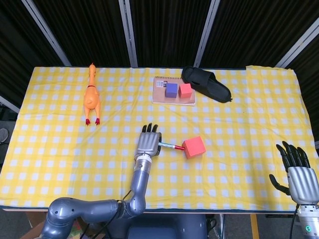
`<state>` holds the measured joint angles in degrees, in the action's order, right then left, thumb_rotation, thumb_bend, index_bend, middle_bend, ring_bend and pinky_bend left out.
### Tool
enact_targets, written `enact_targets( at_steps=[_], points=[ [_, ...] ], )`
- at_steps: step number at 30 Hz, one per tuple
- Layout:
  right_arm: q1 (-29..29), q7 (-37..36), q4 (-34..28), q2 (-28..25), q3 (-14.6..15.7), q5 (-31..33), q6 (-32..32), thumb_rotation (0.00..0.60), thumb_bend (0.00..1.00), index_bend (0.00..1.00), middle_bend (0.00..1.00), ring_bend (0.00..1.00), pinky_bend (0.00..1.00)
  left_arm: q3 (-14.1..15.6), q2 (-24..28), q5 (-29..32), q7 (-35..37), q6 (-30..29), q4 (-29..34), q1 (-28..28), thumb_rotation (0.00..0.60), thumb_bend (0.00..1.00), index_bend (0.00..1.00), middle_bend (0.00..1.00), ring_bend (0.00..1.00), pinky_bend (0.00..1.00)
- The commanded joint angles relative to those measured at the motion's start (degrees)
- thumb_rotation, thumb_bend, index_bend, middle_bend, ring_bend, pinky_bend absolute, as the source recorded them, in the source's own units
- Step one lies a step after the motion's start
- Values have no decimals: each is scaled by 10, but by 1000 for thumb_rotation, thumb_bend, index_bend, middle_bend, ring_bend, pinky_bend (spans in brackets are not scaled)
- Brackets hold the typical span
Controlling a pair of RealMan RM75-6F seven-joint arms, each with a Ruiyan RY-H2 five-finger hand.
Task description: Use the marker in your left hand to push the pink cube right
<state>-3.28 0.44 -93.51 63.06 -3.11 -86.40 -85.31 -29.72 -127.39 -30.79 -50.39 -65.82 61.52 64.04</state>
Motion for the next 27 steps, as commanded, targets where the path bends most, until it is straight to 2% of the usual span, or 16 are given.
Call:
enact_targets(
  at_steps=[1,8,14,19,27],
  points=[
    [0,-1,0,0,0,1,0,600,378,0,0,0,0,-20,-18,0,0,5,-25,21,600,523,534,95,0,76],
    [1,-5,-2,-3,0,2,1,600,378,0,0,0,0,-25,-26,2,-1,5,-39,36,600,523,533,95,0,76],
    [3,-5,-2,-4,0,4,-1,600,378,0,0,0,0,0,-5,-16,-4,-10,-14,11,600,523,533,95,0,76],
    [4,-4,-2,-5,-1,5,-2,600,378,0,0,0,0,32,41,-34,-7,-23,37,-31,600,523,533,95,0,76],
    [4,0,-3,-4,-2,8,0,600,377,0,0,0,0,90,167,-57,6,-52,180,-126,600,523,533,95,0,76]
  ],
)
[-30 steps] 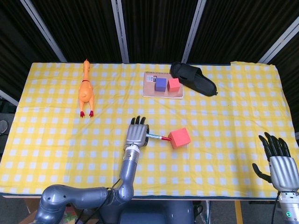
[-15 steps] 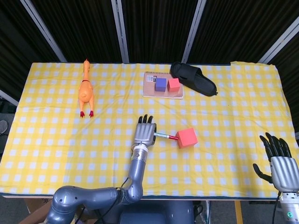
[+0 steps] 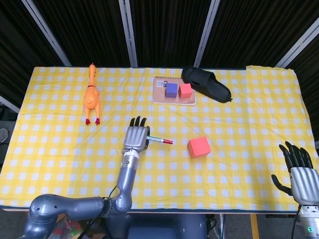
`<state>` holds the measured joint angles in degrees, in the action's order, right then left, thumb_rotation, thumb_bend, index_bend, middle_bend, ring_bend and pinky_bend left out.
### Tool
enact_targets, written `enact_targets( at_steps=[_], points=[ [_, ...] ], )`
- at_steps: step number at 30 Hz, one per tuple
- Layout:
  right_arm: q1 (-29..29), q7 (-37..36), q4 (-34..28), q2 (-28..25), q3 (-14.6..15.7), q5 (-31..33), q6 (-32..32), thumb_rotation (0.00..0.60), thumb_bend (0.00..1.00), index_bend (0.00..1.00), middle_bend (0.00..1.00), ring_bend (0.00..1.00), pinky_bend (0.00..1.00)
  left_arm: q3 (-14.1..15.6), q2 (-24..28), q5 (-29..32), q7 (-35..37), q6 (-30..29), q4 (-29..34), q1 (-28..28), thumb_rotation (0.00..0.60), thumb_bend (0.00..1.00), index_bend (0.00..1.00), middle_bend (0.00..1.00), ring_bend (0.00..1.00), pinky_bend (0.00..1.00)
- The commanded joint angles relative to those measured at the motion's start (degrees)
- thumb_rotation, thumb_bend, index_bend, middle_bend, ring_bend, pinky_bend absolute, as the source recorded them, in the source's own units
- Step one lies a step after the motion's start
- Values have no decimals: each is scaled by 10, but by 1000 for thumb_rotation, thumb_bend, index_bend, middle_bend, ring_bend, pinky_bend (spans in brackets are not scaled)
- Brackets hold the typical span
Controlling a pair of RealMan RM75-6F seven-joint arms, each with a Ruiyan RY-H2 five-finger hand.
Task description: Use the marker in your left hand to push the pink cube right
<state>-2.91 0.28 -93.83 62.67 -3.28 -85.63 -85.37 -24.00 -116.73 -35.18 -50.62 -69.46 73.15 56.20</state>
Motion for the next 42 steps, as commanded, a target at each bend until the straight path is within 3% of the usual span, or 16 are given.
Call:
enact_targets(
  at_steps=[1,9,17,23,32,38,42],
  points=[
    [0,2,0,1,0,0,0,600,378,0,0,0,0,41,77,-15,9,-17,81,-58,600,522,533,95,0,76],
    [-1,8,-2,3,-1,3,2,600,378,0,0,0,0,102,200,-26,37,-32,172,-140,600,520,534,95,0,76],
    [-1,13,-4,5,-1,5,4,600,378,0,0,0,0,138,261,-37,89,-12,179,-187,600,519,534,94,0,76],
    [-2,14,-4,5,-2,7,6,600,378,0,0,0,0,148,282,-48,111,2,167,-199,600,511,514,84,0,76],
    [-2,11,-4,4,-2,6,7,600,378,0,0,0,0,158,305,-48,132,22,169,-213,600,242,362,32,0,59],
    [-2,12,-5,3,-1,7,8,600,378,0,0,0,0,152,327,-69,170,16,192,-228,600,224,286,29,0,57],
    [-3,12,-5,2,1,6,11,600,378,0,0,0,0,149,355,-117,225,-3,218,-250,600,192,169,23,0,54]
  ],
)
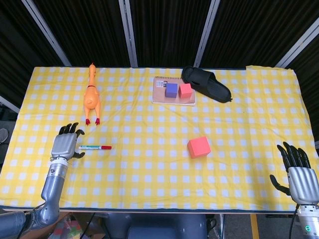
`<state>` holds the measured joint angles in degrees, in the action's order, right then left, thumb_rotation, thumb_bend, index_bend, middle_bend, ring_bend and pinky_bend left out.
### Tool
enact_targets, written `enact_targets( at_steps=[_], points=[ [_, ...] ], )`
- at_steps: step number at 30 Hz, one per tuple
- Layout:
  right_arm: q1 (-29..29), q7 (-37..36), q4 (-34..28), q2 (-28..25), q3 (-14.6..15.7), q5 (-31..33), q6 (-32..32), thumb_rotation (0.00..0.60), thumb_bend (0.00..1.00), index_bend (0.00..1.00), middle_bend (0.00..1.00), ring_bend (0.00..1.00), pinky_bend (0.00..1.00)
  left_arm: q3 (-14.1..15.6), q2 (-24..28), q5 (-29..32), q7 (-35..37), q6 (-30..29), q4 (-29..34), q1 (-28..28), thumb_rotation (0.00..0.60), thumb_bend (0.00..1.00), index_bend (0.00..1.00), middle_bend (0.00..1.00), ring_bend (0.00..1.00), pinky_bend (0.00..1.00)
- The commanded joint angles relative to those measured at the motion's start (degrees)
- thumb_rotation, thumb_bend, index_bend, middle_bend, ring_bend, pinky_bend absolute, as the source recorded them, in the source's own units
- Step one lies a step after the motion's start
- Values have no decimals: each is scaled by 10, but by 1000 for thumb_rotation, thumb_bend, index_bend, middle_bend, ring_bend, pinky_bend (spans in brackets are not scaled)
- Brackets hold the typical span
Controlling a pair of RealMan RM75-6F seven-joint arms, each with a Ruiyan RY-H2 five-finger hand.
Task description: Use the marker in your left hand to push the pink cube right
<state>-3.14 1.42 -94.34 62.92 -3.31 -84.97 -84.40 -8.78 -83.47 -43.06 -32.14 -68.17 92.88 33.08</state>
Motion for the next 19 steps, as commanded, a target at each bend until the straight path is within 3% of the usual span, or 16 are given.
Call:
enact_targets(
  at_steps=[1,5,11,19],
  points=[
    [-1,1,1,-1,1,-1,2,600,378,0,0,0,0,-2,31,-58,57,-25,26,-27,600,163,129,15,0,47],
    [-2,6,5,-2,3,-7,2,600,378,0,0,0,0,25,70,-149,107,-64,36,-62,600,94,15,0,0,28],
    [-4,38,18,5,5,-23,-8,600,378,0,0,0,0,84,110,-275,161,-144,9,-127,600,86,0,0,0,14],
    [-5,61,23,16,5,-25,-9,600,378,0,0,0,0,116,147,-321,209,-195,15,-191,600,84,0,0,0,11]
  ],
)
